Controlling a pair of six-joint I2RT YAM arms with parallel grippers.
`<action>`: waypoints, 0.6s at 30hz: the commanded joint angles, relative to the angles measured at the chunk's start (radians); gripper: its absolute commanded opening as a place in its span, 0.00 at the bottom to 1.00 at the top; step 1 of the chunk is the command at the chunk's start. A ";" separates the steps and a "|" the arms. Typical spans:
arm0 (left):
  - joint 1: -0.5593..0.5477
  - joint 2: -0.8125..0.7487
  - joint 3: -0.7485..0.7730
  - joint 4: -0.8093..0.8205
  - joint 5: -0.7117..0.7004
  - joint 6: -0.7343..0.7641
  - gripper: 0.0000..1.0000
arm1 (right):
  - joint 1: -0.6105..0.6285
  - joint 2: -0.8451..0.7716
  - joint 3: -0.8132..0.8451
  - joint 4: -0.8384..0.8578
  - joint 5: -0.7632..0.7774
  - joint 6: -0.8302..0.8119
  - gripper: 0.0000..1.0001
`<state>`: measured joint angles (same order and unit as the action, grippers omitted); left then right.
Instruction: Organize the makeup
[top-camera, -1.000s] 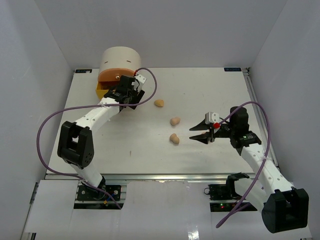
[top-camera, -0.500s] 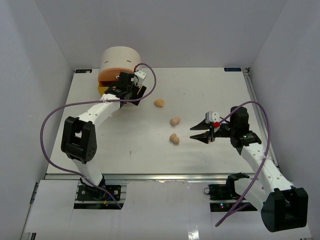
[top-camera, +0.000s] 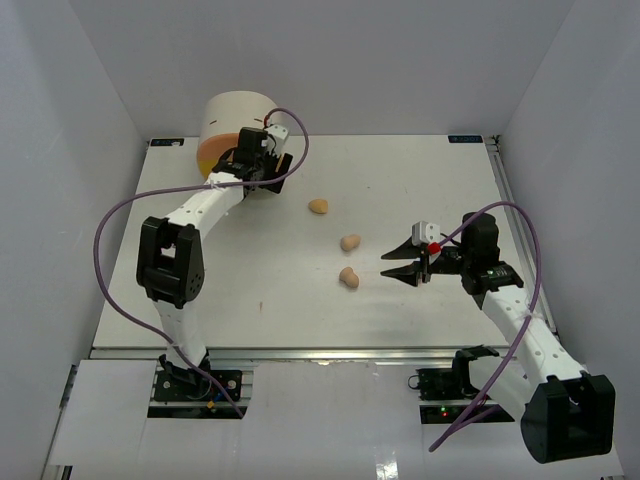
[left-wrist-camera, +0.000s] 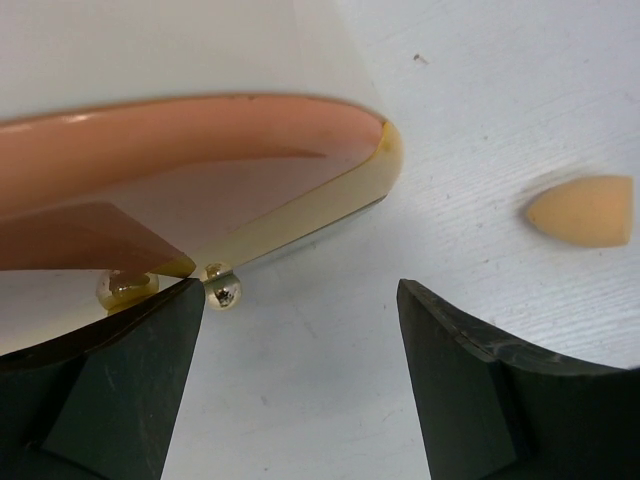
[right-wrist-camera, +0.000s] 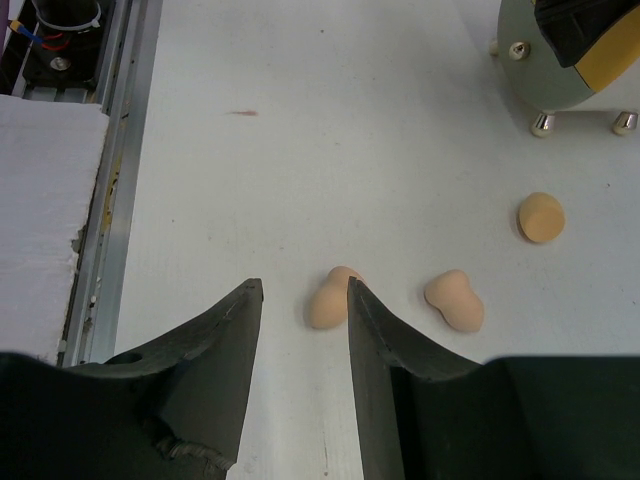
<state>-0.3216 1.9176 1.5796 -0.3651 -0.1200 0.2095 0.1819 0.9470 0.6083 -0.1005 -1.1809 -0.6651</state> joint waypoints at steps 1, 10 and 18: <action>0.010 -0.021 0.058 0.062 0.062 -0.046 0.89 | -0.012 0.006 0.027 0.033 -0.016 -0.007 0.46; 0.028 -0.456 -0.389 0.407 0.192 -0.244 0.77 | -0.023 0.006 0.028 0.033 -0.019 -0.002 0.46; 0.144 -0.542 -0.622 0.453 0.189 -0.496 0.56 | -0.030 0.007 0.028 0.033 -0.023 0.004 0.45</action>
<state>-0.2360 1.3355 1.0252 0.0457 0.0472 -0.1154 0.1625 0.9554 0.6086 -0.1001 -1.1813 -0.6617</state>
